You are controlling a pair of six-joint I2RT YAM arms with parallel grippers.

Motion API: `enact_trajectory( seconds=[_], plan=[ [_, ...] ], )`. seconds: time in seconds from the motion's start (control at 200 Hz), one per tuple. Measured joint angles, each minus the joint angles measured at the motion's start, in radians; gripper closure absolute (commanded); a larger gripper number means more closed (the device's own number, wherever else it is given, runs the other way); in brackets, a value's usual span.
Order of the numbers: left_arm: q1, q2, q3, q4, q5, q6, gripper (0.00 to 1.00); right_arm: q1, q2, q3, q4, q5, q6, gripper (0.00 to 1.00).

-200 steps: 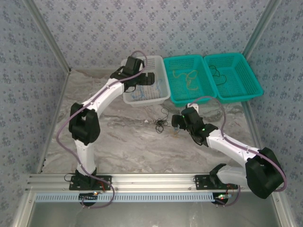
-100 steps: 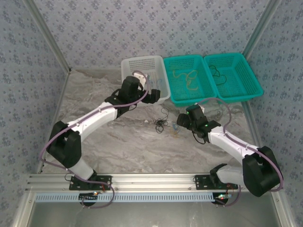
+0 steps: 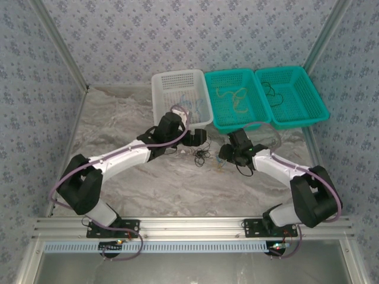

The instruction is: Untangle the cables

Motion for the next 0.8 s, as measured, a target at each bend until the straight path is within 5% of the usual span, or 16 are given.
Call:
enact_trajectory(
  seconds=[0.799],
  plan=[
    [-0.036,0.087,-0.005,0.039,-0.037,-0.122,0.01,-0.022,0.188,0.042,0.065,0.023,0.079,0.71]
  ],
)
